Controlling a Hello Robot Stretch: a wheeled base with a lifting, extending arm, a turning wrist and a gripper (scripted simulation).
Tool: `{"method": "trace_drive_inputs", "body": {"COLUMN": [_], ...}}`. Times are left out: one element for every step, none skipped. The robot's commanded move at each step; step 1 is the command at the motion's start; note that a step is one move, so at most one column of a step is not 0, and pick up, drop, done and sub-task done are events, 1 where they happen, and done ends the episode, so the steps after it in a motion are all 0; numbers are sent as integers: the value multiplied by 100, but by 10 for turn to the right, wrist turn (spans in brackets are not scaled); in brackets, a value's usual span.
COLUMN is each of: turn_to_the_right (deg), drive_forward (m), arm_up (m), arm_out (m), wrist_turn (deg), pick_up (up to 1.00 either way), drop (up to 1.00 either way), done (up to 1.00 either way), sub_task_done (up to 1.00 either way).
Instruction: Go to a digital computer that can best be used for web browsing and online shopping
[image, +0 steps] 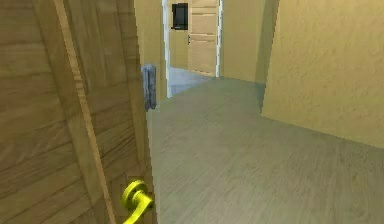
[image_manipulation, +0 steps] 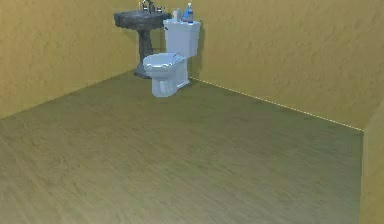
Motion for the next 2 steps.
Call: {"method": "trace_drive_inputs", "body": {"turn_to_the_right": [0, 390], "drive_forward": [5, 0], "arm_up": [0, 0], "arm_out": [0, 0], "wrist_turn": [0, 0], "pick_up": [0, 0], "drop": [0, 0], "done": [0, 0], "sub_task_done": [0, 0]}}
